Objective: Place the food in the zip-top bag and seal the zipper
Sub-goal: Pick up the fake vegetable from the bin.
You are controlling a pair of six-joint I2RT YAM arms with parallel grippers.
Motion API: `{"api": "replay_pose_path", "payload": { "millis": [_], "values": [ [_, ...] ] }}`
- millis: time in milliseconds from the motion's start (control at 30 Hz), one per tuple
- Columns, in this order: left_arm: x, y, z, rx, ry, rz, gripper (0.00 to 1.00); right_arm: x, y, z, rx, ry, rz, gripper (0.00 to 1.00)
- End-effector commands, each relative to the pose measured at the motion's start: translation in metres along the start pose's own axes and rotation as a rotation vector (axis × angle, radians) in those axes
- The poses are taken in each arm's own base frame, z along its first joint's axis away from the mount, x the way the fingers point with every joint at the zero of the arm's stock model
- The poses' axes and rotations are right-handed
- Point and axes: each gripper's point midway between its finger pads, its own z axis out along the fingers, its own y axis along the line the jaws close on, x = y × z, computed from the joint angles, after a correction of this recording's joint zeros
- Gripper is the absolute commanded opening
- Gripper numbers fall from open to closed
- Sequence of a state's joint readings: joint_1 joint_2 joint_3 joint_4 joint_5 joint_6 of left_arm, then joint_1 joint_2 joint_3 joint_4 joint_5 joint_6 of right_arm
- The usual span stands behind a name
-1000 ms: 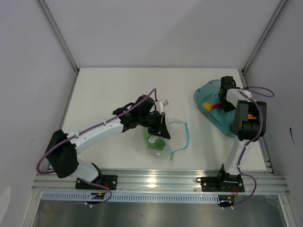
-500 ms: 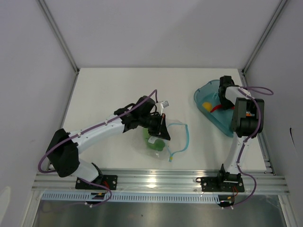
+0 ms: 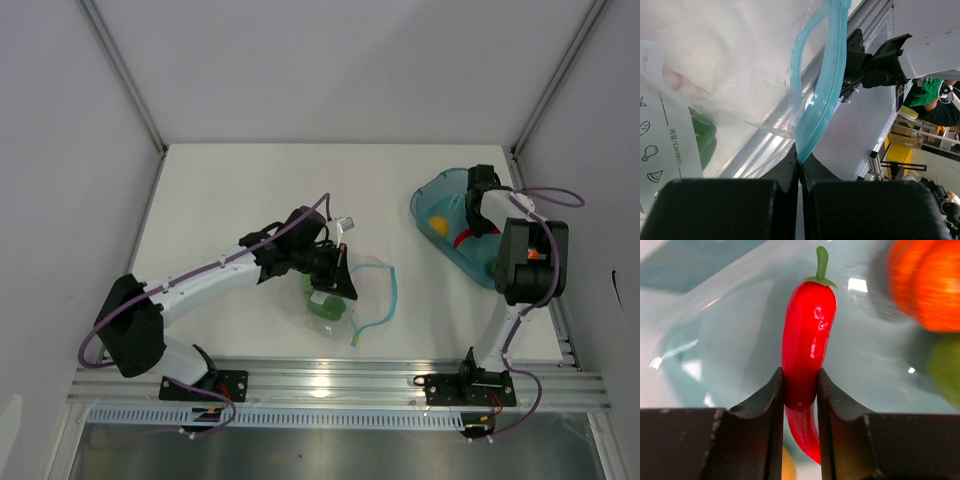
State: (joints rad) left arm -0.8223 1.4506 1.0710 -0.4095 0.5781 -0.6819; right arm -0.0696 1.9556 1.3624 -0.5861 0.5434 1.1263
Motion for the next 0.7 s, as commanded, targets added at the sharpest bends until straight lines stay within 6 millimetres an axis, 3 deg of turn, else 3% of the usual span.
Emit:
{"api": "replay_pose_path", "payload": {
  "millis": [0, 100, 133, 200, 233, 300, 367, 400, 467, 500, 533, 667],
  "values": [
    [-0.004, -0.01, -0.01, 0.022, -0.044, 0.024, 0.01, -0.048, 0.018, -0.064, -0.186, -0.085, 0.028, 0.0],
    [-0.007, -0.011, -0.009, 0.023, -0.045, 0.022, 0.01, -0.052, 0.019, -0.093, -0.289, -0.089, -0.034, 0.0],
    [-0.008, -0.011, -0.008, 0.023, -0.047, 0.023, 0.01, -0.061, 0.021, -0.116, -0.358, -0.105, -0.041, 0.0],
    [-0.01, -0.012, -0.007, 0.026, -0.048, 0.021, 0.01, -0.051, 0.023, -0.139, -0.45, -0.08, -0.141, 0.0],
    [-0.011, -0.012, -0.007, 0.024, -0.048, 0.021, 0.01, -0.052, 0.026, -0.161, -0.532, -0.073, -0.168, 0.0],
    [-0.013, -0.014, -0.006, 0.026, -0.048, 0.021, 0.0, -0.017, 0.026, -0.187, -0.659, 0.037, -0.271, 0.0],
    [-0.017, -0.017, -0.005, 0.032, -0.049, 0.025, 0.01, 0.004, 0.026, -0.218, -0.816, 0.085, -0.39, 0.0],
    [-0.017, -0.017, -0.004, 0.032, -0.046, 0.023, 0.01, 0.033, 0.024, -0.241, -0.929, 0.193, -0.469, 0.0],
    [-0.02, -0.019, -0.004, 0.033, -0.045, 0.029, 0.01, 0.065, 0.005, -0.254, -1.01, 0.287, -0.595, 0.0],
    [-0.022, -0.02, -0.004, 0.032, -0.049, 0.032, 0.01, 0.09, -0.005, -0.275, -1.106, 0.412, -0.665, 0.0],
    [-0.023, -0.02, -0.005, 0.029, -0.052, 0.033, 0.0, 0.107, -0.021, -0.277, -1.121, 0.492, -0.727, 0.0],
    [-0.024, -0.017, -0.004, 0.019, -0.05, 0.027, 0.0, 0.141, -0.072, -0.307, -1.192, 0.653, -0.876, 0.0]
  ]
}}
